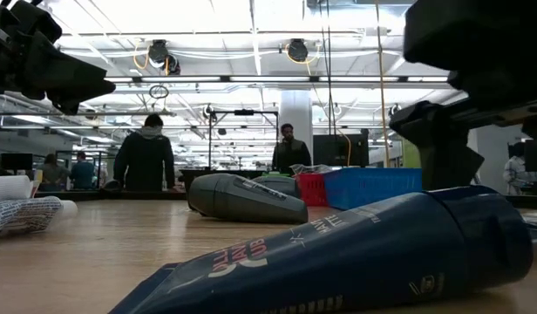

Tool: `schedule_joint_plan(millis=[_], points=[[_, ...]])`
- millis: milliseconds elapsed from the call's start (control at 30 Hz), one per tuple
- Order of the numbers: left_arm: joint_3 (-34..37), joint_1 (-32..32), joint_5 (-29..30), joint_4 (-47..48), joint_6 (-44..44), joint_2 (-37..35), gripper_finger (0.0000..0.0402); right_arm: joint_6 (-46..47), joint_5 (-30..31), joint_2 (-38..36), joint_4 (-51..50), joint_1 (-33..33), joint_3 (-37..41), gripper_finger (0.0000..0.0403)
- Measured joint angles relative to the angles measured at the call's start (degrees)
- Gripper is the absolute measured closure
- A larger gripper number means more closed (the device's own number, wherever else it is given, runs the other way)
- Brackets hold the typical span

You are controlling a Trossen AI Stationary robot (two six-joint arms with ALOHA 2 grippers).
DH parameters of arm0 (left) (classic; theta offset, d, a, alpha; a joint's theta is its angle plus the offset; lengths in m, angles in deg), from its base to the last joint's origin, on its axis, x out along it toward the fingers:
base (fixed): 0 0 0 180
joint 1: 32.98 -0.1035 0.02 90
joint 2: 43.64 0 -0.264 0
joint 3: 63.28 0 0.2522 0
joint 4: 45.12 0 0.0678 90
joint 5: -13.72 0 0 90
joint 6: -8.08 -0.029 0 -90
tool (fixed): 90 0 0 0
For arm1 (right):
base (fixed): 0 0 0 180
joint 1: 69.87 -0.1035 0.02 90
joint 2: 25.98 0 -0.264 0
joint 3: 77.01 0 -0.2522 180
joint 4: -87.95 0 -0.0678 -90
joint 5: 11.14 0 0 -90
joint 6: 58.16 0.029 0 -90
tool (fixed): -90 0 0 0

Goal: Pick & Place Travel size toiletries
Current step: Put the black hairbrush into the red bin

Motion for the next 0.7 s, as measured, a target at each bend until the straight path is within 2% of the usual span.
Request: schedule_joint_plan(millis=[133, 433, 700], points=[[0.0, 0.0, 0.04, -0.01, -0.01, 0.0, 0.0238, 0.93, 0.88, 0.69, -1.68, 0.06, -0.09, 0.0096], [0.0, 0.0, 0.07, -0.01, -0.47, 0.0, 0.0238, 1.76, 1.63, -2.1, -12.76, 0.94, 0.06, 0.0127], [0.0, 0.0, 0.07, -0.01, -0.91, 0.0, 0.0238, 1.84, 1.05, -2.32, -14.07, 1.19, 0.1, 0.0171]])
